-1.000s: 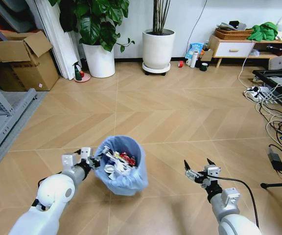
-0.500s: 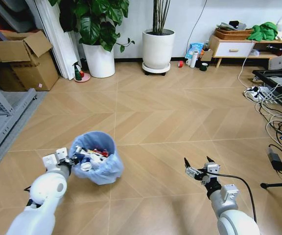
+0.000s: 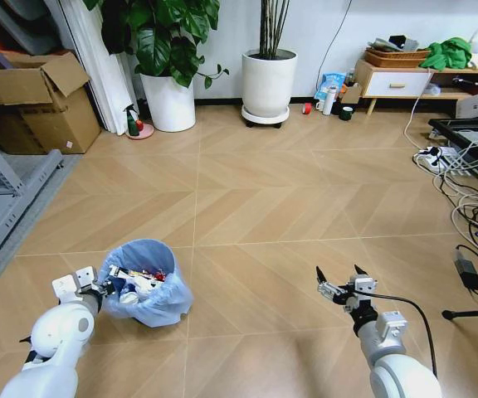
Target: Pick up the trash bin and place the garbage on the floor into it.
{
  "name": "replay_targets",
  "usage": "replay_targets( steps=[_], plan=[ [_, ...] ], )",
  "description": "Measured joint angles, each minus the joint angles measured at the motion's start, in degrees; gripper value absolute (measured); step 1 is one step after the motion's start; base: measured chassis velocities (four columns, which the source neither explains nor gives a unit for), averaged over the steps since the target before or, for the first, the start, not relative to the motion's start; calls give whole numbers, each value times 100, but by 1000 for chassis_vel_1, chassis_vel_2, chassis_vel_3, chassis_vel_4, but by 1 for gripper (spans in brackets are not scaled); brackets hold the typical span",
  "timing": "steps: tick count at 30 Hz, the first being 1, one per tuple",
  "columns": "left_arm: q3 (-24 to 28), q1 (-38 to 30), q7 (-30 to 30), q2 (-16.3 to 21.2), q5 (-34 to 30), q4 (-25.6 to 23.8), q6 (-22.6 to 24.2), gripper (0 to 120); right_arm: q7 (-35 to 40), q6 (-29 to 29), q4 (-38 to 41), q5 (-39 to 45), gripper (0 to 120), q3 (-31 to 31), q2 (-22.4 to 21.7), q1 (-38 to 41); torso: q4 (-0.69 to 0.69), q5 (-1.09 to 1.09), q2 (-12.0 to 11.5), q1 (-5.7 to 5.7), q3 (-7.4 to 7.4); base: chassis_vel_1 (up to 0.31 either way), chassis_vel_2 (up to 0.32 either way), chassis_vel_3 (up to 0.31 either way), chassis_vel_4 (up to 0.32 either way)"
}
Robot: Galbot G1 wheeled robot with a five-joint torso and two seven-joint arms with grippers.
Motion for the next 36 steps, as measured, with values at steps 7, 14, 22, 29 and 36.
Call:
replay_targets(
  steps=[7,14,22,29,36],
  plan=[
    [78,-37,-55,-12,31,46,-9,14,0,4,48,-19,100,41,39,-68,0,3,0,0,0,0,0,0,0],
    [132,-44,-79,-26,45,30,-67,41,-2,14,86,-37,100,55,54,-95,0,0,0,0,0,0,0,0,0],
    [137,-4,-119,-27,90,-148,-347,72,-4,18,113,-38,100,53,75,-98,0,1,0,0,0,0,0,0,0],
    [154,40,161,-121,869,-28,-1788,96,16,12,205,59,100,138,110,-89,0,1,0,0,0,0,0,0,0],
    [132,394,941,-185,1984,-252,-2963,100,25,-9,361,135,100,354,193,-110,0,3,0,0,0,0,0,0,0]
  ],
)
